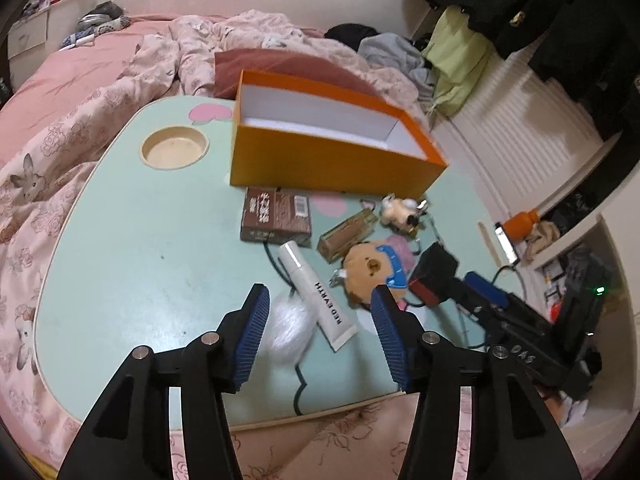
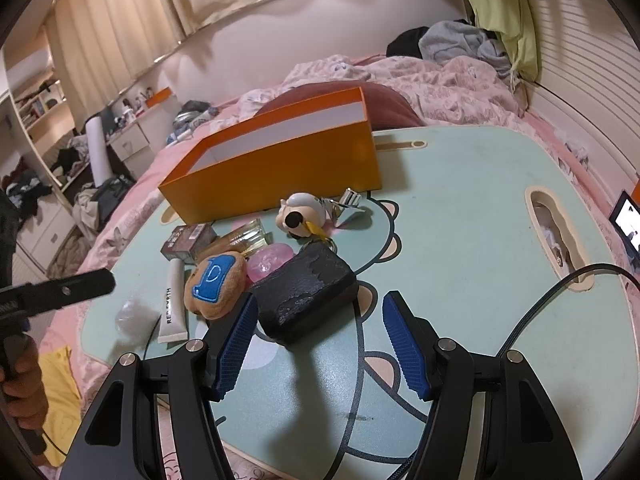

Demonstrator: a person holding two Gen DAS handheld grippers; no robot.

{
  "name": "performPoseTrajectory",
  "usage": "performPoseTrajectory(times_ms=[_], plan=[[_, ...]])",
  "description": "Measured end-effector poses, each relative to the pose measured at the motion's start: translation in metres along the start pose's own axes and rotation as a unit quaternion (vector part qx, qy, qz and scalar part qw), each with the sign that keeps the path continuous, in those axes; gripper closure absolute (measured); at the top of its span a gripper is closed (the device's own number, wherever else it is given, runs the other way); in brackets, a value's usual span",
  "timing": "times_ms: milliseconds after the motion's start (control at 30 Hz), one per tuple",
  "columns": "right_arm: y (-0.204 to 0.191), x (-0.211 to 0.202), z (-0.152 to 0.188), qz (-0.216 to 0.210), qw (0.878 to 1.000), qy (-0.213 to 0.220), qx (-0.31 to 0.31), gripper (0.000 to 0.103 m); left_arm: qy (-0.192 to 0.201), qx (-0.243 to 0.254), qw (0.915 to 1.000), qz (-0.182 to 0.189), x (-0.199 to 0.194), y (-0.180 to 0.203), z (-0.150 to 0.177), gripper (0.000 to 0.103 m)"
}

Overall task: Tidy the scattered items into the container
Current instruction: 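Carry the bubble-wrap bundle out and set it on the table, release, then reach into the box and grasp the clear plastic heart with the right gripper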

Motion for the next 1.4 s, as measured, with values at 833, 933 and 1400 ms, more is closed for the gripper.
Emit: performPoseTrajectory(times_ms=[833,933,1400], plan=[[0.005,0.136,-0.149,0.050,0.929,-0.341,-0.138,0.083,0.013,-0.021,0.9997,-0.005,-0.006,-0.025,-0.008,0.049],[0.010,0.158,-0.137,0.069,0.916,-0.374,-0.128,0.083,0.009,-0.030,0.9995,0.002,-0.004,-0.029,-0.007,0.049],[0.006,0.175,-0.112,0.132,0.875,-0.438,-0.158,0.076,0.017,-0.047,0.9986,0.020,-0.011,-0.035,-0.007,0.049]])
Point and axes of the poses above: each gripper's, at about its wrist camera, not at the fingertips, and x roughly the way its jaws point, y to its right, z to its underside, the point moved 8 cm from there along x, roughly the way its jaws point, and after that the axes turned 6 degrees about -x, right-handed, at the moved point
